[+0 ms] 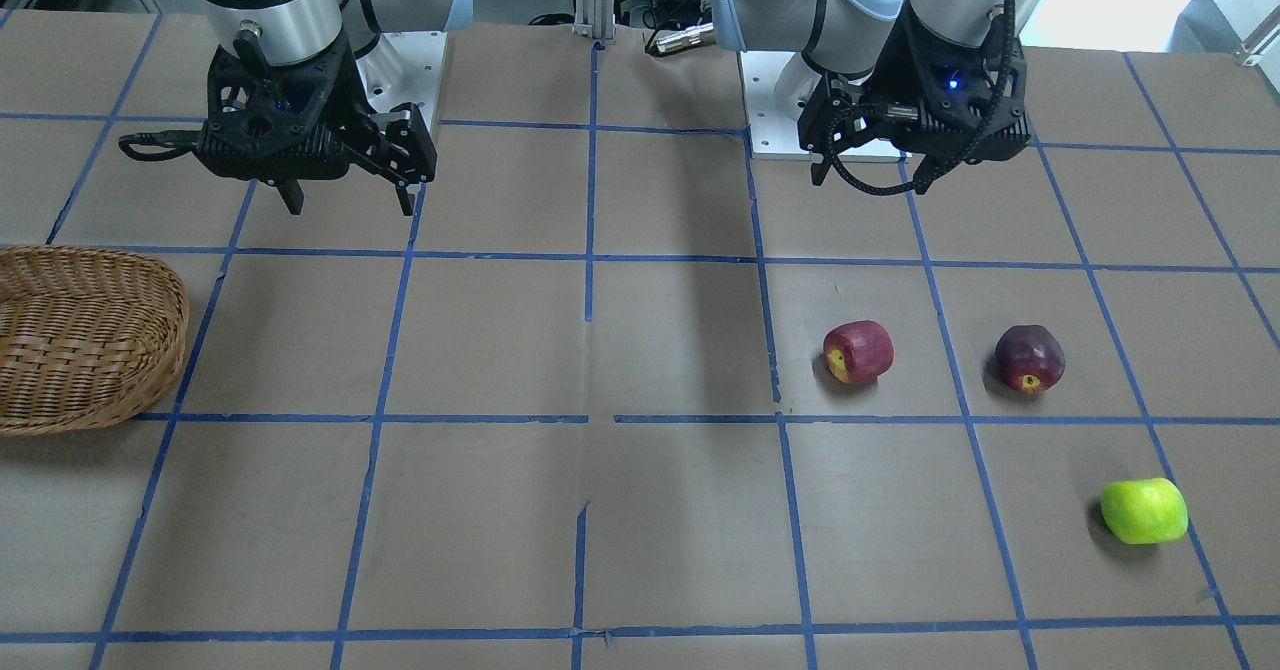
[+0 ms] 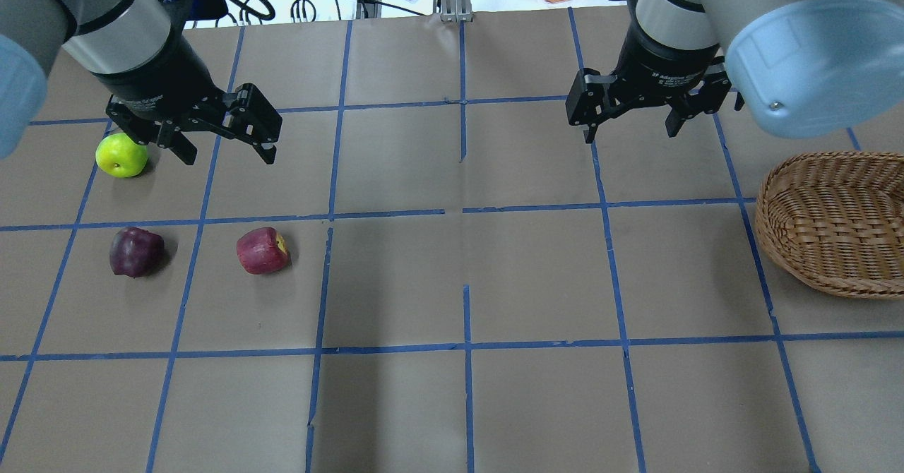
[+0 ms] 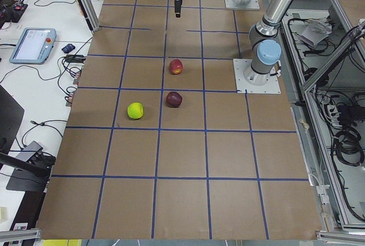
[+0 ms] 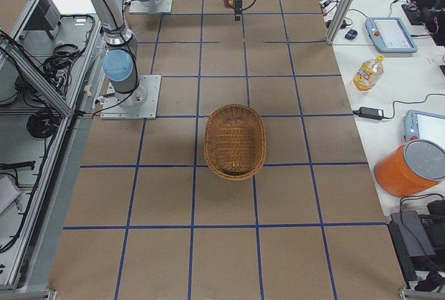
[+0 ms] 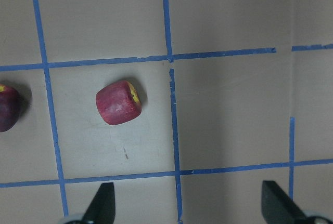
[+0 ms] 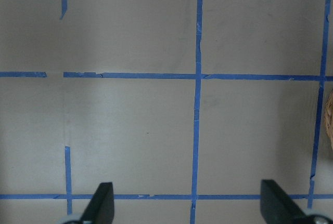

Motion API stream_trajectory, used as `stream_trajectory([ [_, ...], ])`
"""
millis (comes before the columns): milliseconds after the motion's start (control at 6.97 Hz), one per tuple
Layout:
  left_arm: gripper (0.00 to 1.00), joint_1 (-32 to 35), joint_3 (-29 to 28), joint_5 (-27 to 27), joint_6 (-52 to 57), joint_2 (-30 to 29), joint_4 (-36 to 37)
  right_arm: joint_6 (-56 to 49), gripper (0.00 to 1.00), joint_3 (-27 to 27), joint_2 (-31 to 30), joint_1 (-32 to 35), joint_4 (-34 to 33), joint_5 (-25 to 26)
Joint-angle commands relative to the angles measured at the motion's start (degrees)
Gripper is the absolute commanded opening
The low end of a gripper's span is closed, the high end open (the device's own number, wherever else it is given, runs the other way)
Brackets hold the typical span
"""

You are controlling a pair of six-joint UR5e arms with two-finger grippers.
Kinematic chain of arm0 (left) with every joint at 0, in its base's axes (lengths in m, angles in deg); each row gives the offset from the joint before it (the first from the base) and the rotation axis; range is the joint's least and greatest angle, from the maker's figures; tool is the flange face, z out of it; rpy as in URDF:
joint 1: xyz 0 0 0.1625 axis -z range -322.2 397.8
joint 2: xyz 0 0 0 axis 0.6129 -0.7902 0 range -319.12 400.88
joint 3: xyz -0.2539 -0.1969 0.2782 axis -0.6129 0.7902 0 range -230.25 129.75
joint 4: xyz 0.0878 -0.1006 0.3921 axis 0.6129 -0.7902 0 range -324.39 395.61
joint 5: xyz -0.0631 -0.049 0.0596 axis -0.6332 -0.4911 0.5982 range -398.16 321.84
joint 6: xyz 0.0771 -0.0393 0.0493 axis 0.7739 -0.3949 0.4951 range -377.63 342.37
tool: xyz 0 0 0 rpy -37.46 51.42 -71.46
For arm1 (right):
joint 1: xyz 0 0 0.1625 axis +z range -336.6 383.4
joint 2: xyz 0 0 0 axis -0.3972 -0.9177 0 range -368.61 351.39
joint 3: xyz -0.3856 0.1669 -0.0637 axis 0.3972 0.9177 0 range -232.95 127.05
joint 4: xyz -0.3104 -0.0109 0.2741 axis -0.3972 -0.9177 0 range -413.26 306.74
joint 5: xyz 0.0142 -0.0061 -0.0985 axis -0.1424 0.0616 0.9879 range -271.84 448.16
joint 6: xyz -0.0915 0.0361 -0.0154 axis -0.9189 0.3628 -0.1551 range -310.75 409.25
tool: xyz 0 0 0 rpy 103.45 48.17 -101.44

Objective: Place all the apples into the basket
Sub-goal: 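Lower the left gripper from above the green apple toward the apples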

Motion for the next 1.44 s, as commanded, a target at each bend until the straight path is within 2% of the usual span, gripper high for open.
stream_trajectory([
  [0,1.00,-0.04,0.84,0.42,0.23,0.78,-0.17,0.00,1.00,0.04,0.01,-0.07,0.00,-0.13],
  [718,1.00,0.04,-0.19,-0.10,0.23,0.79,-0.53,0.00,1.00,-0.04,0.10,0.02,0.00,-0.04],
  [1292,1.00,0.04,1.29,0.25,0.40,1.40,-0.18,-0.09,1.00,-0.05,0.01,-0.07,0.00,-0.04],
])
